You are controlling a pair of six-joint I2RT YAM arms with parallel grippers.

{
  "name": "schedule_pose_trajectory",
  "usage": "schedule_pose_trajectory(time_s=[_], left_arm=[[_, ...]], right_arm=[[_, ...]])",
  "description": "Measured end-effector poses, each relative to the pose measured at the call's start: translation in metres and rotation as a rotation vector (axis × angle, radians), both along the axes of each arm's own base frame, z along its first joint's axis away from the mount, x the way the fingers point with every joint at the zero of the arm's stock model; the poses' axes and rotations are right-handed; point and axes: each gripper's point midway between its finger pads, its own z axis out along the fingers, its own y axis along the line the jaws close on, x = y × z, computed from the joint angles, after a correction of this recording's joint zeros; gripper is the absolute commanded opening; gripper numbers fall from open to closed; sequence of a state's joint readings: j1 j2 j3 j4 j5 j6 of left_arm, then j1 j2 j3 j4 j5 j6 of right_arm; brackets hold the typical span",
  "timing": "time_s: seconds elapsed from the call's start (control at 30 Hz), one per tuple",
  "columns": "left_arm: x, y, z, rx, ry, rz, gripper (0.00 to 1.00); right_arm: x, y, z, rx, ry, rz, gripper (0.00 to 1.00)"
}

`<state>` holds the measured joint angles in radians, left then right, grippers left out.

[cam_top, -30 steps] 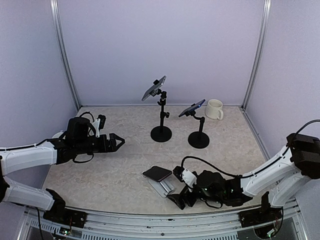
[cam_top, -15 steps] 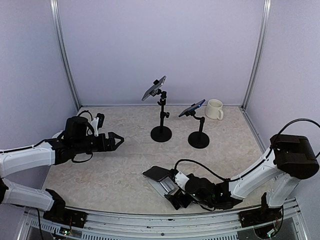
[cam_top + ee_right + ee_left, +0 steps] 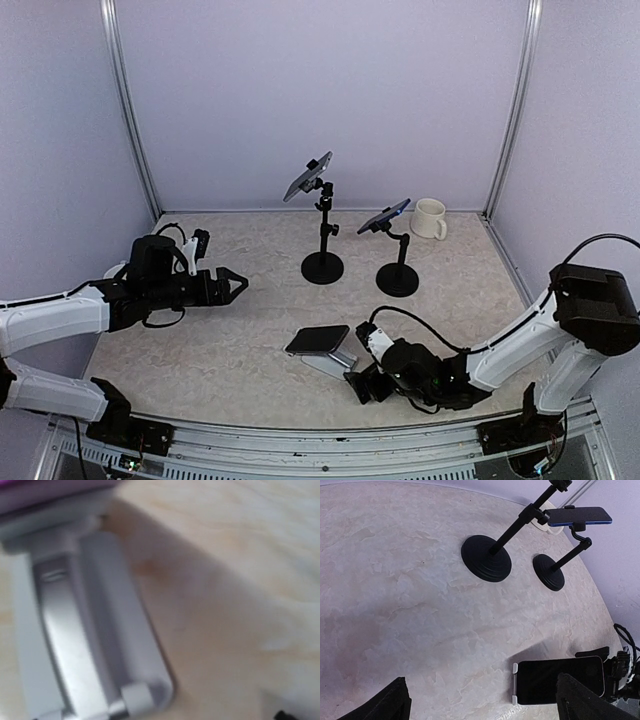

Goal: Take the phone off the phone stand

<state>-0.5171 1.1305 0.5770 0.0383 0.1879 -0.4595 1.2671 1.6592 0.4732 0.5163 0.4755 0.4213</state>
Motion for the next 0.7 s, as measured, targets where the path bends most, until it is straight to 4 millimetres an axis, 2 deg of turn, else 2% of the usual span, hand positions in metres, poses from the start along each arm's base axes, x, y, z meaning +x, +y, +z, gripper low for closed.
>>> schedule_pose_trajectory(time_s=[0.2,0.4,0.57,0.7], left_arm=[[-0.001,-0.002,0.001,-0.009,-0.003,-0.012,0.99],[-0.001,-0.003,0.002,-0.015,-0.008,-0.017,0.99],[-0.001,-0.005,0.001,-0.017,-0.007,-0.022,0.99],[-0.004,-0.005,-0.003,-0.012,0.0,-0.028,0.99]], right_arm=[[0.02,-0.021,-0.002,0.026,0.028,-0.087,0.97],[0.038,-0.035,-0.003,0.069,0.06,-0.157,0.86],[0.052,-0.037,0.004,0.116,0.052,-0.18,0.7],[0.06,-0.032,0.011,0.16,0.04,-0.147,0.65]])
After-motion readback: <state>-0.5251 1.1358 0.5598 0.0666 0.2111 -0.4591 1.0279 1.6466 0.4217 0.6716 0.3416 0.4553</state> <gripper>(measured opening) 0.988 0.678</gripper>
